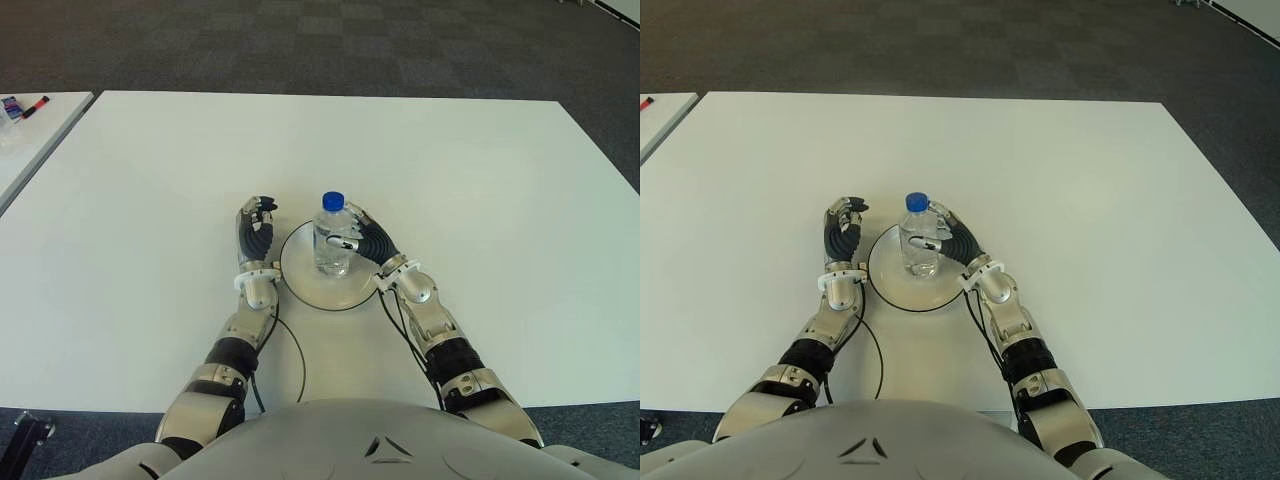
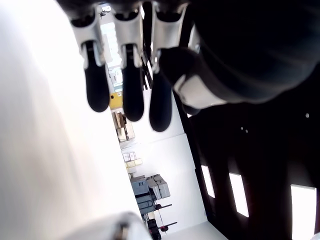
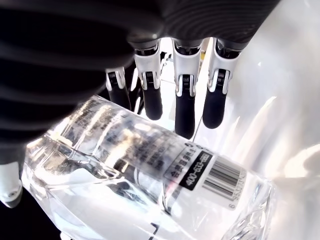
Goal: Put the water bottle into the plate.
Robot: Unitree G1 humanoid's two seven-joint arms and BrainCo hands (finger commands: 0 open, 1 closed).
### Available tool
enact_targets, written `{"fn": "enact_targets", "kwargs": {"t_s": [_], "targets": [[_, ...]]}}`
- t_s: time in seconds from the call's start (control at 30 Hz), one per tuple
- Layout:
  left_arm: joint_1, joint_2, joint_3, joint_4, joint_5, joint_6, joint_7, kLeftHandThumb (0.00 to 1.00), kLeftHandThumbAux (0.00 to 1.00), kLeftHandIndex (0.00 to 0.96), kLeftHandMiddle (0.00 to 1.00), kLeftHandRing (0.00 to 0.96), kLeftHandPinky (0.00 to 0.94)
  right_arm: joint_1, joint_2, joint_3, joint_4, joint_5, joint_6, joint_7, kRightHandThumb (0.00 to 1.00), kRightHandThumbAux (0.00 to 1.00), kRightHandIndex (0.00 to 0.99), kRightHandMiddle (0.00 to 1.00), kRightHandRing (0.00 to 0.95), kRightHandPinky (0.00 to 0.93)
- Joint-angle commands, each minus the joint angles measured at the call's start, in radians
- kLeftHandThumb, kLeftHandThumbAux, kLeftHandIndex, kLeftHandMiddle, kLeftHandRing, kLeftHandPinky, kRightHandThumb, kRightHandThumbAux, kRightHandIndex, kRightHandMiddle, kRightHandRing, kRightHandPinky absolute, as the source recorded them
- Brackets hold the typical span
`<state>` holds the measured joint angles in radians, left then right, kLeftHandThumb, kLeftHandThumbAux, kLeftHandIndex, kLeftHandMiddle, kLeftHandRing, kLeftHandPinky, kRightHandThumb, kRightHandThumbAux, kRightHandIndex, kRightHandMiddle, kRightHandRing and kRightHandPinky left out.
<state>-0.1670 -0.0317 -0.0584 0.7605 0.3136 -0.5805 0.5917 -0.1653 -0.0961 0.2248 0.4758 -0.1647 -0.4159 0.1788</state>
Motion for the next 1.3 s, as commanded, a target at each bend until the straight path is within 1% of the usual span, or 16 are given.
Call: {"fn": "enact_targets", "kwargs": {"t_s": [0.03, 0.33, 0.43, 0.57, 0.87, 1.3], "targets": [[0.001, 0.005, -0.006, 0.024, 0.006, -0.003, -0.004, 0.837, 0.677, 0.409, 0.457, 0.378, 0.406, -0.006, -0.003, -0.009, 0.040, -0.001, -0.012, -0.007, 0.573, 0.431, 0.065, 0.122, 0.136, 0.178], [-0.004, 0.005, -0.005, 0.035, 0.006, -0.015, 0.001, 0.839, 0.677, 0.410, 0.458, 0.384, 0.414, -0.017, -0.005, -0.014, 0.076, -0.008, -0.063, -0.013, 0.549, 0.394, 0.011, 0.059, 0.066, 0.112], [-0.005, 0.005, -0.005, 0.037, 0.012, -0.017, 0.010, 0.839, 0.677, 0.410, 0.458, 0.388, 0.416, -0.030, -0.009, -0.011, 0.109, -0.023, -0.114, -0.028, 0.538, 0.378, 0.003, 0.033, 0.037, 0.081], [-0.005, 0.006, -0.005, 0.036, 0.013, -0.016, 0.006, 0.838, 0.677, 0.409, 0.458, 0.382, 0.406, -0.048, -0.014, -0.008, 0.156, -0.042, -0.159, -0.045, 0.515, 0.356, 0.000, 0.008, 0.010, 0.057], [-0.004, 0.004, -0.004, 0.036, 0.006, -0.019, -0.001, 0.838, 0.677, 0.414, 0.452, 0.363, 0.392, -0.070, -0.020, -0.006, 0.223, -0.057, -0.217, -0.065, 0.484, 0.321, 0.000, 0.000, 0.000, 0.055], [-0.003, 0.001, -0.001, 0.035, 0.000, -0.019, -0.004, 0.838, 0.676, 0.419, 0.450, 0.378, 0.414, -0.090, -0.019, -0.009, 0.276, -0.049, -0.248, -0.066, 0.478, 0.305, 0.000, 0.000, 0.000, 0.066]]}}
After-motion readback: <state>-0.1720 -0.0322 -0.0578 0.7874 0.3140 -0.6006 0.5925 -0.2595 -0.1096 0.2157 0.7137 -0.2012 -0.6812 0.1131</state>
